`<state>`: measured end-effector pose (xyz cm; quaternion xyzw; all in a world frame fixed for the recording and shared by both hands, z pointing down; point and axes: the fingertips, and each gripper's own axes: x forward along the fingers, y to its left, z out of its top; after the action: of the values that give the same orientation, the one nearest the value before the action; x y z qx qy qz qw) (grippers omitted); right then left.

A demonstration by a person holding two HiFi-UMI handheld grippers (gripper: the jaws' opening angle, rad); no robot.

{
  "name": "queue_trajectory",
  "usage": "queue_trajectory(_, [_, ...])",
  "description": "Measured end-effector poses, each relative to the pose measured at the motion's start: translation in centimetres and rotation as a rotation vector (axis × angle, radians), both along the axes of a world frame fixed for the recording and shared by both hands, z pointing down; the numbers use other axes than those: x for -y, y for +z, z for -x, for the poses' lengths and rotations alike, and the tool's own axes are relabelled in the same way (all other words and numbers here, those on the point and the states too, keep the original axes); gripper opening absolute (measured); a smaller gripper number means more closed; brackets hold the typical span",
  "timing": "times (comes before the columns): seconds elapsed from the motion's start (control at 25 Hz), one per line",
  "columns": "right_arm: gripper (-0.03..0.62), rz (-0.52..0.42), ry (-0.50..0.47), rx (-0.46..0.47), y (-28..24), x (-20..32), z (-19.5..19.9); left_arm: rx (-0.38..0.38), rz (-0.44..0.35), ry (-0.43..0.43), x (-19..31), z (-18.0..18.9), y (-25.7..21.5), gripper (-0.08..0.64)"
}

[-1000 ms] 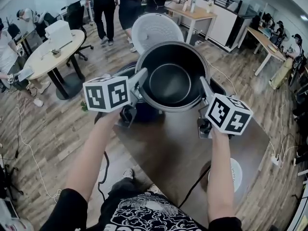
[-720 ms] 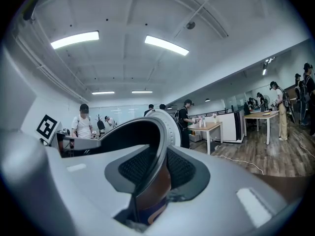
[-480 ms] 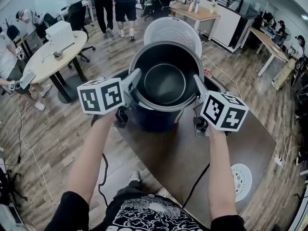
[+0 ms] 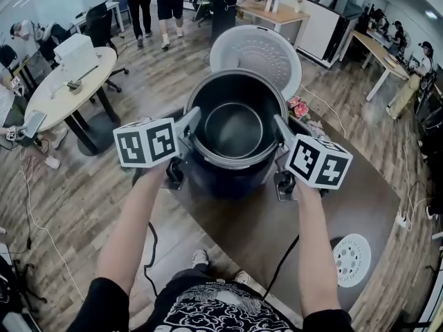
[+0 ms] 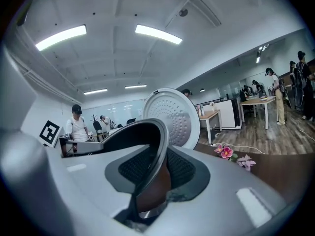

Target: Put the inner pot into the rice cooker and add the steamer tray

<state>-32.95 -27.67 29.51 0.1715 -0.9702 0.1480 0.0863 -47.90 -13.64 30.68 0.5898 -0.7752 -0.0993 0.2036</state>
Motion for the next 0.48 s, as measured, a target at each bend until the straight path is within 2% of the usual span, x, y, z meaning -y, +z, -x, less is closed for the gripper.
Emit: queue_trajectory(0.48, [0.104,0.105,0.089,-0.074,4.2,1.1,0.0,-0.051,0.099,0.070,2.2,1.2,3.8,0.100])
